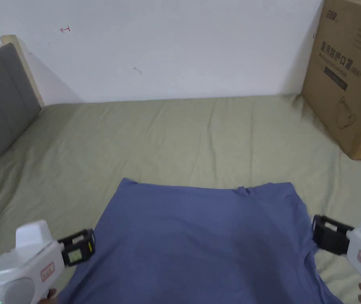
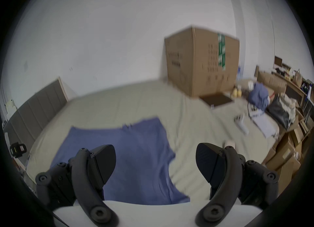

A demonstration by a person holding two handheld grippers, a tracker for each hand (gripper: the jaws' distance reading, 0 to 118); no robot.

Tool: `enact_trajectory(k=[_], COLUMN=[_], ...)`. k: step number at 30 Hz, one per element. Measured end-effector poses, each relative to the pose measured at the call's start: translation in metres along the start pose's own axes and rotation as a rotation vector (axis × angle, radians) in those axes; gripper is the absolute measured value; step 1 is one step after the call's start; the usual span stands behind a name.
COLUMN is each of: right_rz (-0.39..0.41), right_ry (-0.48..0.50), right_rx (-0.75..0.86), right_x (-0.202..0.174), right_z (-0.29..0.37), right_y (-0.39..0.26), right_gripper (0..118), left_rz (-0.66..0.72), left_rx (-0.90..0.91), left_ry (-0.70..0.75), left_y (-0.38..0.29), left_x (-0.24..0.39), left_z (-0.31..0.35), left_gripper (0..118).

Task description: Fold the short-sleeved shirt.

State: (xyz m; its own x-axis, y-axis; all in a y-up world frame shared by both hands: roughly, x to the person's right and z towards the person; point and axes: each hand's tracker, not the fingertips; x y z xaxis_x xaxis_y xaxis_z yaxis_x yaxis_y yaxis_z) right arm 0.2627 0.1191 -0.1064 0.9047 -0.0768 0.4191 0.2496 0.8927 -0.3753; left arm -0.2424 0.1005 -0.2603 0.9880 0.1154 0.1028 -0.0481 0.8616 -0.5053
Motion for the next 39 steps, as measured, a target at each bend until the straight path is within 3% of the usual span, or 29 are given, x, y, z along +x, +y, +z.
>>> enact_trajectory(k=[5,7,9,10,11,13,14,20,34,36,37,38,39], right_rz=[0.060,0.080,0.111,0.127,0.139,0.156,0.163,0.171,0.149,0.153,0.155,0.156,0.156], right_ry=[0.002,0.012,-0.001,-0.008,-0.019,-0.019,-0.029,0.007,0.043,0.043,0.044,0.045,0.046], right_rx=[0.186,0.238,0.272,0.282,0.295,0.315,0.317,0.322,0.252,0.241,0.235,0.228,0.223], right_x=[-0.028,-0.036,-0.044,-0.047,-0.049,-0.049,-0.050,-0.045,-0.040,-0.040,-0.040,-0.040,-0.039], right_z=[0.035,0.044,0.051,0.053,0.054,0.055,0.056,0.056,0.041,0.039,0.038,0.037,0.035], right_y=[0.032,0.035,0.037,0.037,0.037,0.037,0.037,0.033,0.018,0.015,0.014,0.012,0.011], right_gripper=[98,97,89,81,61,10,0,0,0,0,0,0,0], left_rz=[-0.051,-0.069,-0.077,-0.079,-0.079,-0.076,-0.080,-0.102,-0.113,-0.104,-0.087,-0.071,-0.063], left_rx=[0.217,0.277,0.300,0.303,0.320,0.332,0.332,0.266,-0.276,-0.335,-0.391,-0.443,-0.467], left_ry=[0.002,-0.006,-0.010,-0.013,-0.028,-0.047,-0.048,-0.077,0.005,0.023,0.017,0.031,0.045], left_y=[0.037,0.036,0.040,0.037,0.038,0.039,0.036,0.028,-0.080,-0.093,-0.100,-0.104,-0.110], left_x=[0.037,0.037,0.044,0.041,0.042,0.045,0.049,0.046,-0.030,-0.039,-0.044,-0.049,-0.052], left_z=[0.031,0.026,0.030,0.022,0.023,0.024,0.024,0.015,-0.014,-0.018,-0.022,-0.027,-0.030], left_gripper=[109,97,78,69,49,10,0,0,0,18,36,67,84])
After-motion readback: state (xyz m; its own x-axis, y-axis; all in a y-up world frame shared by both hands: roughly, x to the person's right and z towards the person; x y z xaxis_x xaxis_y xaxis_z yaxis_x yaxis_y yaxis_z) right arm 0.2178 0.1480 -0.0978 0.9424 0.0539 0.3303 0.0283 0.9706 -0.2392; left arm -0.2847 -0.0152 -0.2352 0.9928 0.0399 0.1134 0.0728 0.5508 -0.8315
